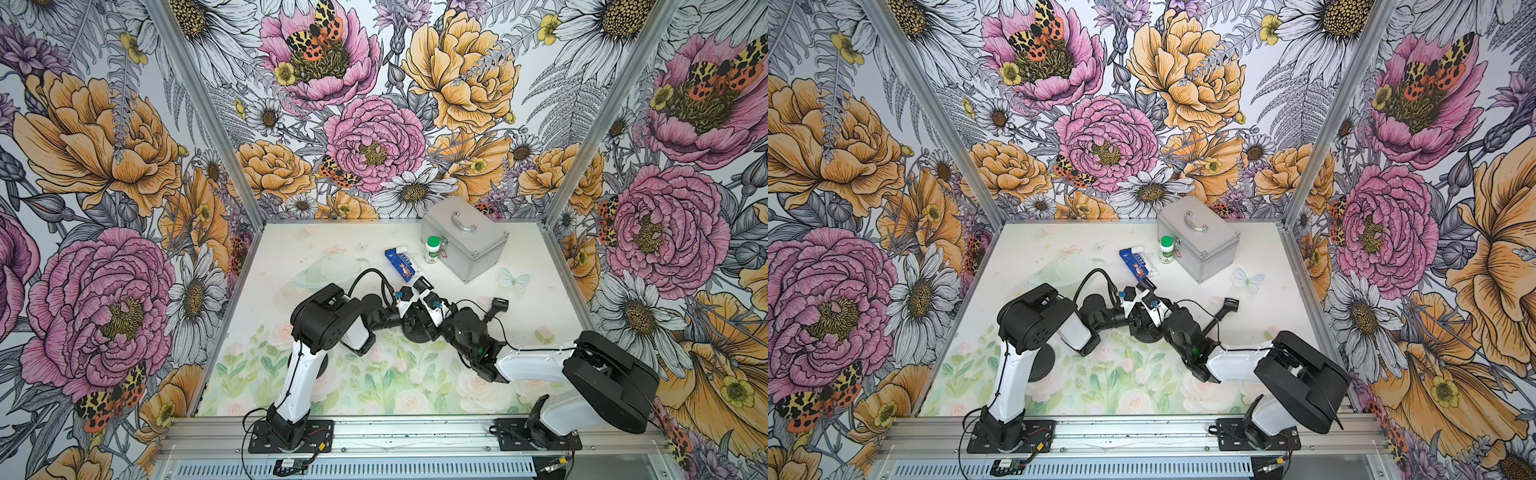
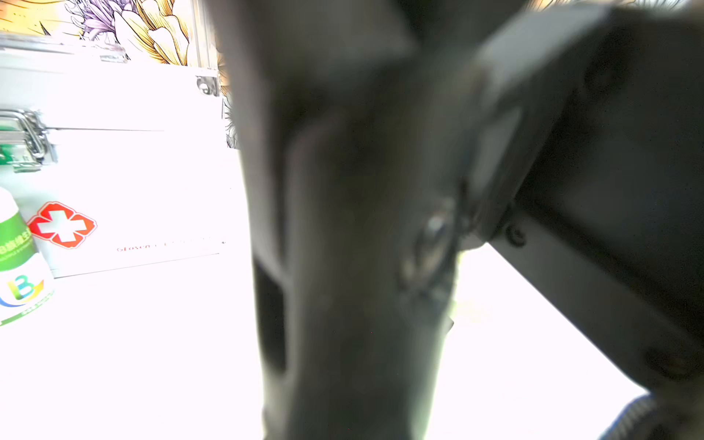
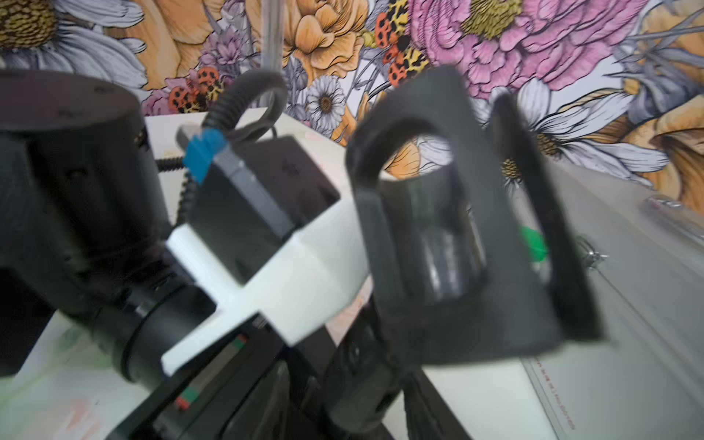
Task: Assemble a microphone stand
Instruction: Screw the microphone stand pole into the microphone stand base.
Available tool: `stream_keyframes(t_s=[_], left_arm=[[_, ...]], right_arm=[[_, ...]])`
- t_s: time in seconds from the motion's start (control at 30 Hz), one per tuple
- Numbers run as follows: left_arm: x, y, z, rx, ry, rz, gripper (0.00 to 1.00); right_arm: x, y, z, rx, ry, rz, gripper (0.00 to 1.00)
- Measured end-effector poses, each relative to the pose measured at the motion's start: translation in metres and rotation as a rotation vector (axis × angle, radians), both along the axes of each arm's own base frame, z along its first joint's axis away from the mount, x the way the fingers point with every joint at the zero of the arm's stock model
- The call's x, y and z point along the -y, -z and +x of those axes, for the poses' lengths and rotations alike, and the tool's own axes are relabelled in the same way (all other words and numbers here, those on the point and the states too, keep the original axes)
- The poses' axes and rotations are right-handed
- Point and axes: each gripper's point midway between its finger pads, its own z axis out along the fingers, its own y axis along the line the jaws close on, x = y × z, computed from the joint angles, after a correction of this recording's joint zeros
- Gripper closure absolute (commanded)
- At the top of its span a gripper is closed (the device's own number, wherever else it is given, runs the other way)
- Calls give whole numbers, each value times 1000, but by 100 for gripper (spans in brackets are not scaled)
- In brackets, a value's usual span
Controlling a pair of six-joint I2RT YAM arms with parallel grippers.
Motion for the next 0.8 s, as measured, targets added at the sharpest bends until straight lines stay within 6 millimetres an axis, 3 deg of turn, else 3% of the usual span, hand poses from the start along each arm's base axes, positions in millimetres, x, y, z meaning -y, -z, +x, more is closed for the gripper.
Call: stream_keyframes(t_s=[0.17, 0.47, 0.57, 0.7, 0.8], left_arm=[[0, 0, 0, -3, 0, -1, 85], [0, 0, 0, -3, 0, -1, 85], [0, 0, 1, -5, -1, -1, 85], [0, 0, 2, -11, -9, -2, 85], [0, 0, 3, -14, -13, -2, 85]], right_arm=[[17, 7, 1, -77, -179, -38, 50], [1, -3, 5, -202, -476, 66, 59], [-7, -8, 8, -233, -548, 103, 70], [-12, -7, 8, -277, -599, 132, 100], [-12, -6, 9, -280, -591, 141, 100]])
